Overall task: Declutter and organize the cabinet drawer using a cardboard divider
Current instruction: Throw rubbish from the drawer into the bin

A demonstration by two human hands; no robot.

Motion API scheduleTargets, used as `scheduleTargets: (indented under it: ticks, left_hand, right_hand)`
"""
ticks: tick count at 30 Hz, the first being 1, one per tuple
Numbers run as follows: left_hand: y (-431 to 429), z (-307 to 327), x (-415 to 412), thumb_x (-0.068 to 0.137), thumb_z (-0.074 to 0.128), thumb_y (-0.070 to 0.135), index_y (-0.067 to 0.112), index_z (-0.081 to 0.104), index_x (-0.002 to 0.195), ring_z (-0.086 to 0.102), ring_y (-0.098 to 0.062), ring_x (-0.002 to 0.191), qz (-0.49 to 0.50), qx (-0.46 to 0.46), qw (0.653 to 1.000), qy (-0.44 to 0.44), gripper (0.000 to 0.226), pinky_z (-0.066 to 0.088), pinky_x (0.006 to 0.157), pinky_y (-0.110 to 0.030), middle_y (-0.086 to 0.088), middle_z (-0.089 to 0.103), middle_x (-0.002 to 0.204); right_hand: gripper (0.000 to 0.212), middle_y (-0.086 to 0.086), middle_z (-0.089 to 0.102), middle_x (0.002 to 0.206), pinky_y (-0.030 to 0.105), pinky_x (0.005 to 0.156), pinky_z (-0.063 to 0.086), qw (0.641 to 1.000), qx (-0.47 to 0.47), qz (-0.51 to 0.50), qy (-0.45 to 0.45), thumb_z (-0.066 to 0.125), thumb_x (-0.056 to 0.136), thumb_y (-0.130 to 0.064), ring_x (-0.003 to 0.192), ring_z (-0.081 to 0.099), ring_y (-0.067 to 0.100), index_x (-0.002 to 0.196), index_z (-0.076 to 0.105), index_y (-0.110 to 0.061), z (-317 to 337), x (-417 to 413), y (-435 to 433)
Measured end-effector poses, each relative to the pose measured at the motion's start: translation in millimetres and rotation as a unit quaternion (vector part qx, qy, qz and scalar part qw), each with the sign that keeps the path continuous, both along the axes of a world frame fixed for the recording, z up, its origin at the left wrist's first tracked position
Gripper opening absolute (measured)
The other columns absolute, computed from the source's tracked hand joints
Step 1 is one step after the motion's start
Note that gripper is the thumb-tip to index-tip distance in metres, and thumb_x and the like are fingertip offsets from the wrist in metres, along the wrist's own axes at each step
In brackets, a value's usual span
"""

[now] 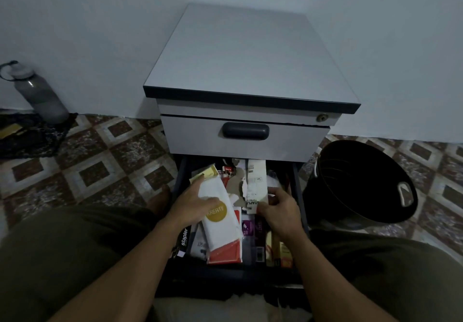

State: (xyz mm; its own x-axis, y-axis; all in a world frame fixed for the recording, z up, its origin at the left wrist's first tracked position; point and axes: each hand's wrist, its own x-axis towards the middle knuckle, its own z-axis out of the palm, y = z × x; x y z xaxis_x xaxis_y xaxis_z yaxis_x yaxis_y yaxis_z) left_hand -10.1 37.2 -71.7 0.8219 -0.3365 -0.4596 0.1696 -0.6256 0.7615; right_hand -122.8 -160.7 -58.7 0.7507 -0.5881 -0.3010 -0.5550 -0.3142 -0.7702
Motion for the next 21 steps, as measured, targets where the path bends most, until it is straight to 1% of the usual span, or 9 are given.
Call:
scheduleTargets:
  ticks: [1, 3, 5, 7, 9, 12, 16, 19, 21]
  left_hand:
    - [-0.7, 0.5, -0.8, 0.085, 0.054, 0.041, 0.040, 0.028, 0.151, 0.058, -0.017, 0.108, -0.005, 0.001, 1.000, 0.003, 0.071, 0.049, 0.098, -0.038, -0.001, 0.053, 0.136]
    - [-2.4, 1.7, -1.9, 0.086, 0.042, 0.038, 0.044, 0.034, 0.149, 0.056, -0.019, 0.112, -0.017, 0.003, 1.000, 0.002, 0.063, 0.047, 0.100, -0.041, -0.001, 0.047, 0.142]
    - [-3.8, 0.8, -1.8, 0.090, 0.042, 0.031, 0.046, 0.033, 0.149, 0.054, -0.022, 0.114, -0.050, 0.028, 0.998, -0.015, 0.061, 0.047, 0.101, -0.041, -0.002, 0.042, 0.142]
    - [-3.3, -1.7, -2.2, 0.091, 0.047, 0.031, 0.049, 0.027, 0.150, 0.055, -0.022, 0.111, -0.073, 0.053, 0.996, -0.027, 0.065, 0.048, 0.100, -0.040, -0.003, 0.046, 0.136]
    - [-3.6, -2.6, -3.4, 0.091, 0.052, 0.035, 0.051, 0.023, 0.150, 0.058, -0.020, 0.107, -0.072, 0.054, 0.996, -0.022, 0.068, 0.049, 0.098, -0.037, -0.001, 0.053, 0.129]
    - [-3.1, -2.6, -6.2, 0.090, 0.061, 0.034, 0.046, 0.022, 0.150, 0.060, -0.016, 0.106, -0.051, 0.029, 0.998, -0.009, 0.073, 0.050, 0.094, -0.033, 0.003, 0.057, 0.127]
    - [-1.9, -4.4, -5.7, 0.083, 0.073, 0.034, 0.033, 0.046, 0.135, 0.060, -0.010, 0.103, -0.010, 0.000, 1.000, -0.018, 0.059, 0.053, 0.093, -0.034, 0.009, 0.060, 0.119]
    - [-8.4, -2.1, -7.9, 0.082, 0.074, 0.035, 0.039, 0.049, 0.131, 0.057, -0.010, 0.103, -0.023, -0.005, 1.000, -0.020, 0.055, 0.050, 0.095, -0.032, 0.017, 0.055, 0.111]
    - [-11.2, -1.4, -7.7, 0.081, 0.074, 0.038, 0.043, 0.047, 0.128, 0.056, -0.011, 0.107, -0.036, 0.003, 0.999, -0.018, 0.055, 0.048, 0.098, -0.034, 0.023, 0.050, 0.106]
  right_hand:
    - [0.039, -0.005, 0.066, 0.119, 0.049, 0.092, 0.054, 1.000, -0.024, 0.006, 0.016, 0.070, 0.073, -0.040, 0.112, 0.062, 0.022, 0.111, 0.063, -0.038, 2.5, 2.3, -1.5]
    - [0.037, 0.005, 0.044, 0.143, 0.052, 0.110, 0.035, 0.996, -0.067, 0.012, 0.066, 0.064, 0.083, -0.039, 0.135, 0.035, 0.032, 0.119, 0.061, -0.037, 6.4, 4.6, -4.6]
    - [0.031, 0.009, 0.036, 0.149, 0.052, 0.114, 0.027, 0.997, -0.036, -0.003, 0.067, 0.059, 0.088, -0.037, 0.138, 0.025, 0.034, 0.119, 0.062, -0.033, 4.3, 9.3, -6.3]
    - [0.030, 0.007, 0.050, 0.139, 0.052, 0.109, 0.035, 0.997, -0.032, -0.011, 0.075, 0.057, 0.082, -0.054, 0.130, 0.039, 0.033, 0.106, 0.064, -0.038, -5.1, 14.0, -6.4]
    - [0.042, 0.001, 0.064, 0.119, 0.051, 0.099, 0.045, 0.997, -0.025, -0.023, 0.074, 0.052, 0.070, -0.074, 0.113, 0.056, 0.029, 0.094, 0.062, -0.041, -19.8, 19.4, -8.9]
    - [0.038, -0.006, 0.064, 0.105, 0.050, 0.095, 0.048, 0.996, -0.007, -0.022, 0.089, 0.063, 0.064, -0.070, 0.103, 0.061, 0.024, 0.085, 0.052, -0.040, -26.8, 24.3, -12.1]
    - [0.067, -0.004, 0.060, 0.116, 0.053, 0.092, 0.052, 0.996, 0.029, -0.014, 0.087, 0.066, 0.044, -0.069, 0.104, 0.062, 0.028, 0.104, 0.040, -0.053, -40.0, 32.0, -22.2]
    - [0.060, 0.000, 0.057, 0.120, 0.053, 0.087, 0.055, 0.994, 0.065, -0.009, 0.088, 0.069, 0.040, -0.065, 0.102, 0.061, 0.029, 0.097, 0.050, -0.056, -37.6, 37.8, -23.6]
    - [0.067, 0.003, 0.048, 0.127, 0.053, 0.089, 0.055, 0.993, 0.079, -0.009, 0.088, 0.075, 0.040, -0.060, 0.104, 0.058, 0.029, 0.101, 0.050, -0.051, -19.8, 36.0, -20.3]
